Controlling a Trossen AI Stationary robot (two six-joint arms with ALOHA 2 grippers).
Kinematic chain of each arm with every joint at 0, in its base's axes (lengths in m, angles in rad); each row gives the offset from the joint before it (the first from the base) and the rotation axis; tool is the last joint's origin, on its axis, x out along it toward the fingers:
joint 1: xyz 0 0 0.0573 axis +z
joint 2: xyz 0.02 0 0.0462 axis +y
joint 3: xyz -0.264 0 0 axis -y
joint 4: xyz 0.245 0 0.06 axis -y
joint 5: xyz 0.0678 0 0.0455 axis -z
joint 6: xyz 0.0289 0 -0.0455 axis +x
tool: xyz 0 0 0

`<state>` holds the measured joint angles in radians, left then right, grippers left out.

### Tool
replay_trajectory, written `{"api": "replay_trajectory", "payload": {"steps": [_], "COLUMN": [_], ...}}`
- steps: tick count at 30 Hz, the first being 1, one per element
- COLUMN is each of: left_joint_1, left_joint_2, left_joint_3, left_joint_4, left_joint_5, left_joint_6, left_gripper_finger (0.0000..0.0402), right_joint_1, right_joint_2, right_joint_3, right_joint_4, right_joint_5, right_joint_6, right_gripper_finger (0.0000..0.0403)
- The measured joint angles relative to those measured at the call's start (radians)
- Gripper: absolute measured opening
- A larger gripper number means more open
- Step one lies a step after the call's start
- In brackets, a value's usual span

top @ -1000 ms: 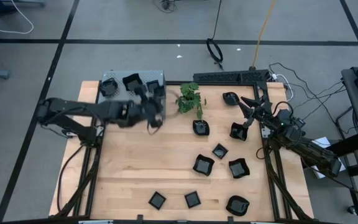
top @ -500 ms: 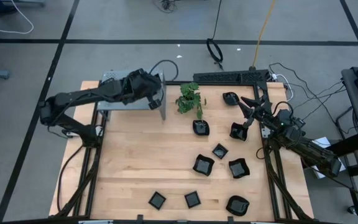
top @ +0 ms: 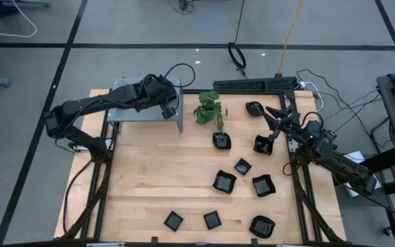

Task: Pick & Place Mini shaped plates
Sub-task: Stack the black leaf plate on top of the black leaf plate on the shelf

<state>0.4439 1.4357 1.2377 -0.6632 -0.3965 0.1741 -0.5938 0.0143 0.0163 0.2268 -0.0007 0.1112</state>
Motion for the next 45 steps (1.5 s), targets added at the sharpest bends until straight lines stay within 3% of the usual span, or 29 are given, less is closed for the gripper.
{"api": "replay_trajectory", "payload": {"steps": [5, 11, 17, 26, 37, 45], "left_joint_1": [0.013, 0.013, 0.011, 0.012, 0.004, -0.071], "left_joint_2": [0.009, 0.048, 0.064, 0.065, 0.062, -0.009], "left_joint_3": [0.000, 0.000, 0.000, 0.000, 0.000, 0.023], "left_joint_4": [0.002, -0.003, -0.006, -0.008, -0.008, -0.049], "left_joint_5": [0.013, 0.029, 0.017, 0.003, 0.002, -0.024], "left_joint_6": [0.000, 0.006, 0.034, 0.027, 0.000, -0.013], "left_gripper_finger": [0.0020, 0.0005, 0.0025, 0.0009, 0.0115, 0.0158], "right_joint_1": [0.000, 0.000, 0.000, 0.000, 0.000, 0.000], "right_joint_2": [0.000, 0.000, 0.000, 0.000, 0.000, 0.000], "right_joint_3": [0.000, 0.000, 0.000, 0.000, 0.000, 0.000], "right_joint_4": [0.000, 0.000, 0.000, 0.000, 0.000, 0.000], "right_joint_5": [0.000, 0.000, 0.000, 0.000, 0.000, 0.000], "right_joint_6": [0.000, 0.000, 0.000, 0.000, 0.000, 0.000], "right_gripper_finger": [0.0130, 0.0130, 0.0130, 0.0130, 0.0130, 0.0130]}}
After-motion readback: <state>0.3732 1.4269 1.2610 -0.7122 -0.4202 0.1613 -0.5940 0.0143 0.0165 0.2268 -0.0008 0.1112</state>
